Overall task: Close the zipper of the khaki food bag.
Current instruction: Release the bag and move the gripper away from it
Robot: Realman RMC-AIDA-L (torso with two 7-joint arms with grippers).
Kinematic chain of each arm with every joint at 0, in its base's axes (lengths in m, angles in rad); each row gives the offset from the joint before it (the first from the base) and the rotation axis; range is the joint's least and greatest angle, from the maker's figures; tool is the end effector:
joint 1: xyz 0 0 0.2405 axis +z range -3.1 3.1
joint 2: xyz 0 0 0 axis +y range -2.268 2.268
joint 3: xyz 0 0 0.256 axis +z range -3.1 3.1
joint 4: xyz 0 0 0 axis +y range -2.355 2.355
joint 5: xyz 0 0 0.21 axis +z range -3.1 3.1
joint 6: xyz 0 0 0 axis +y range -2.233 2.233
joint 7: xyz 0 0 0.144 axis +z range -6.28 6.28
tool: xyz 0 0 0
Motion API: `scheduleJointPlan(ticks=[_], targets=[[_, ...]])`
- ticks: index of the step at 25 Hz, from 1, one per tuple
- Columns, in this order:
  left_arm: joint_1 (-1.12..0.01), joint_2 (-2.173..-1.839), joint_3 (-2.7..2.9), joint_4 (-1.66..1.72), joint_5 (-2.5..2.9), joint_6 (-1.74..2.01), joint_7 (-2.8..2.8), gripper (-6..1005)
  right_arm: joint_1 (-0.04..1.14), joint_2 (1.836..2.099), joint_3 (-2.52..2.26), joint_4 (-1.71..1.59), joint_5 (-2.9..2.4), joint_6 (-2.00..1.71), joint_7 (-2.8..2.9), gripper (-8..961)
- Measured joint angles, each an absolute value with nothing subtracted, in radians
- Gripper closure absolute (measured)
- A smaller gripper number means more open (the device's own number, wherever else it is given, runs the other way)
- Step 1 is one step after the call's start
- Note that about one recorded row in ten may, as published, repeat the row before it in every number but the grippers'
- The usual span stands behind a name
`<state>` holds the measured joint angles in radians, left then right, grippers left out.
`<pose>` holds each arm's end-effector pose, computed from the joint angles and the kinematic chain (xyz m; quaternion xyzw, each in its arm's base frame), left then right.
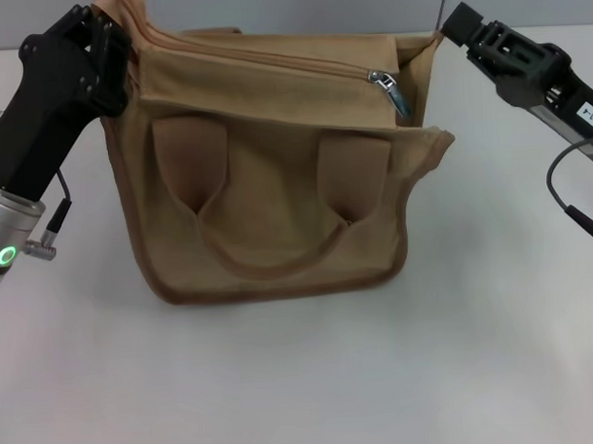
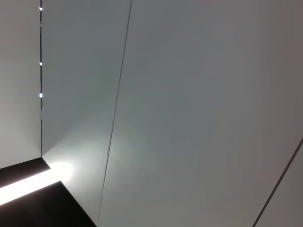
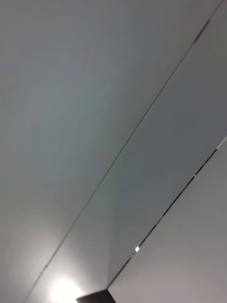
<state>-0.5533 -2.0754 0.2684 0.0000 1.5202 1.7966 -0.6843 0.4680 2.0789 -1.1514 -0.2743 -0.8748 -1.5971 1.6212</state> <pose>-0.2386 0.3084 0.0042 -0.7211 -0.1345 -0.5865 0.3435 0.2368 0.3182 -0.0051 -0.6789 0.4339 0.5888 0.0643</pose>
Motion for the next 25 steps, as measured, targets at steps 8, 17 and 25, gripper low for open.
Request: scheduleJointPlan(ticks=[8, 17, 25], targets=[[-0.537, -2.074, 0.275, 0.005, 1.524, 1.792, -0.686, 880, 0.468, 2.084, -1.151, -0.273, -0.876, -1.683, 1.425, 639], [-0.459, -2.072, 0.233, 0.019, 1.516, 1.794, -0.693, 499, 0.465, 2.086, -1.151, -0.258, -0.882, -1.71, 1.297, 401], [-0.347, -2.069, 0.183, 0.082, 1.517, 1.799, -0.694, 288, 0.464, 2.086, -1.147, -0.254, -0.879, -1.738, 1.257, 278]])
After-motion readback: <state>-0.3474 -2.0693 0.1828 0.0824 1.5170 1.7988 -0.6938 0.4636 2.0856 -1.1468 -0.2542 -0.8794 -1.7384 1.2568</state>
